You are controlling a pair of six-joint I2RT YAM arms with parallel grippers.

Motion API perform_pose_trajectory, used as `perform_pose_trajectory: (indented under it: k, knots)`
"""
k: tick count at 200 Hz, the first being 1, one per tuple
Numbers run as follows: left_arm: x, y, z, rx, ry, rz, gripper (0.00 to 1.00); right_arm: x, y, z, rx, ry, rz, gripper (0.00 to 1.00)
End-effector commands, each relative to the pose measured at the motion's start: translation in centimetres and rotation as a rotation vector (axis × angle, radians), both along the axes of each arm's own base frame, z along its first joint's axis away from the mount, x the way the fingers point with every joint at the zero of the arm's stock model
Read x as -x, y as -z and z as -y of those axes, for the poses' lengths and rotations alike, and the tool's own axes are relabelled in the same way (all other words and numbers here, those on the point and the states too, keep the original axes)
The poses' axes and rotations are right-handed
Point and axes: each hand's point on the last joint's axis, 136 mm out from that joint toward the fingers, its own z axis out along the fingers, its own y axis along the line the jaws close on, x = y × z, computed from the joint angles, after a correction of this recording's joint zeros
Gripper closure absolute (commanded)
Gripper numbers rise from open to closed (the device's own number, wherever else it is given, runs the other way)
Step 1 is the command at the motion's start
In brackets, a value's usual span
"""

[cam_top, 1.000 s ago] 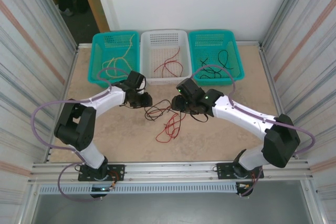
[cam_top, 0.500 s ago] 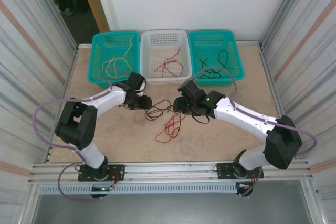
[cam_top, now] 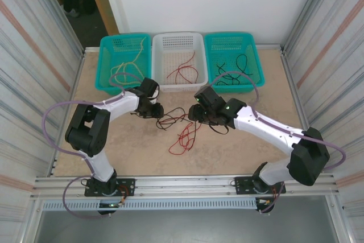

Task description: Untangle the cables

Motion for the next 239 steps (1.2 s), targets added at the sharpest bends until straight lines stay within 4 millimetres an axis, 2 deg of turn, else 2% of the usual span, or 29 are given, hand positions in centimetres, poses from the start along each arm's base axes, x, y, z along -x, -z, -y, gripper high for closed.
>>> perform_pose_trajectory:
  k: [1,25,54,71,92,113,140,182,195,216,239]
  knots:
    - [0.5,-1.1,0.0,0.026,0.004,-0.001,0.62,0.3,-0.1,1.2,0.020,0.020,0.005,0.44]
    - [1.2,-0.8,-0.2,0.030,0.013,-0.003,0.63,0.2,0.0,1.0,0.018,0.018,0.004,0.45]
    - [1.7,0.0,0.3,0.054,0.025,-0.039,0.74,0.0,-0.5,0.5,0.007,0.007,0.005,0.45]
    - [1.2,0.0,0.0,0.033,0.016,-0.026,0.73,0.0,-0.8,0.5,0.009,0.004,0.010,0.45]
    - [0.1,-0.4,-0.2,0.027,0.000,0.005,0.67,0.0,-0.9,0.6,0.011,0.002,0.013,0.44]
    - [-0.9,0.0,-0.2,0.023,-0.005,0.009,0.67,0.1,-0.9,0.6,0.015,0.001,0.009,0.45]
    - [-1.5,0.5,0.5,0.047,-0.012,0.004,0.74,0.4,-1.0,1.0,0.009,0.010,0.014,0.45]
    - [-1.8,-0.1,0.3,0.035,-0.008,0.039,0.89,0.6,-1.0,1.4,0.009,0.017,0.019,0.45]
    - [-1.7,-0.8,0.5,0.044,-0.002,0.050,1.00,0.6,-1.1,1.3,0.006,0.014,0.019,0.46]
    - [-1.1,-3.6,1.7,0.056,0.046,0.126,1.00,0.8,-1.5,0.8,-0.010,-0.004,0.029,0.45]
    - [0.1,-8.3,3.9,0.158,0.120,0.199,1.00,0.8,-2.5,-0.3,-0.038,-0.050,0.063,0.44]
